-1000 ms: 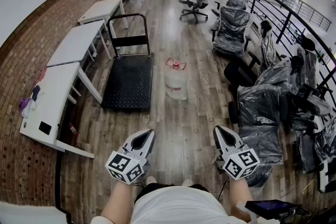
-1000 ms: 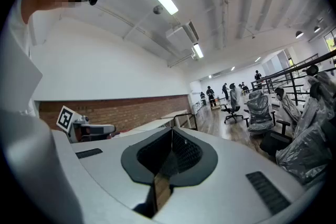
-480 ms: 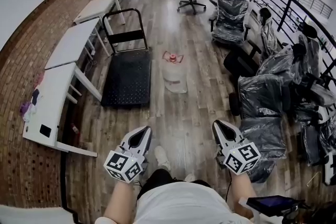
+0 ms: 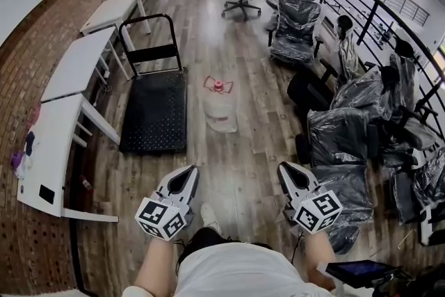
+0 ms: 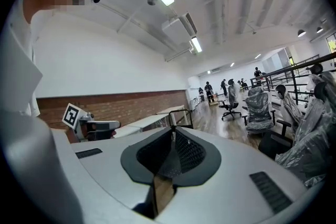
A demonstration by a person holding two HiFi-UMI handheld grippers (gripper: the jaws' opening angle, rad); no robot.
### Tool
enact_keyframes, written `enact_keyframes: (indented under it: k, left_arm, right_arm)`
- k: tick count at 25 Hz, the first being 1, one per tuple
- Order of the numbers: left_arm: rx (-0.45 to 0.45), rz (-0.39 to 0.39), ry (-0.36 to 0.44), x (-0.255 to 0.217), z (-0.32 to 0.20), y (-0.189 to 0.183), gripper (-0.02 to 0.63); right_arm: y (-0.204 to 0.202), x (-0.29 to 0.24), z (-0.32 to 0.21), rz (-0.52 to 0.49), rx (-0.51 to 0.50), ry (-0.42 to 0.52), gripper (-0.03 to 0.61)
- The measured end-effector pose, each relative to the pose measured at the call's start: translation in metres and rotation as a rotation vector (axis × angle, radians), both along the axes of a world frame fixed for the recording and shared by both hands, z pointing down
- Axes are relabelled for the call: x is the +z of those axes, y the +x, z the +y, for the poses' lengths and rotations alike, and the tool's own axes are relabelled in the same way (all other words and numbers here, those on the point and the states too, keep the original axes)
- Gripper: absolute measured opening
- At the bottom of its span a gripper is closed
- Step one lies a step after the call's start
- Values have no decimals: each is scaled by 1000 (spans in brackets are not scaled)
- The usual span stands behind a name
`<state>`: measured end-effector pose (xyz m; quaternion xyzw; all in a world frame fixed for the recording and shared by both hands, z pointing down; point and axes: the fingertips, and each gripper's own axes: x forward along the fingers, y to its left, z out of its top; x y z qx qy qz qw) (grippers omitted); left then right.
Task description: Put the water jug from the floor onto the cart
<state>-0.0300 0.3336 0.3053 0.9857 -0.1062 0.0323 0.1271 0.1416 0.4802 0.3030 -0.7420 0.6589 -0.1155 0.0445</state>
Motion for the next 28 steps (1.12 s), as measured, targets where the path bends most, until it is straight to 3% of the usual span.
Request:
enact_keyframes:
  k: [6, 15, 20, 28]
  left_arm:
    - [-20, 7, -12, 6, -75, 12, 0]
    - [-98, -14, -68, 21, -194, -15, 0]
    - [-129, -14, -80, 27, -225, -13, 0]
    - [-110, -55, -88, 41, -253, 32, 0]
  right_arm:
    - [13, -7, -77, 17, -21, -6, 5]
    - [17, 5, -193, -26, -25, -54, 5]
    - [20, 15, -228, -32, -67, -107, 5]
    - [76, 26, -270, -92, -27, -66, 5]
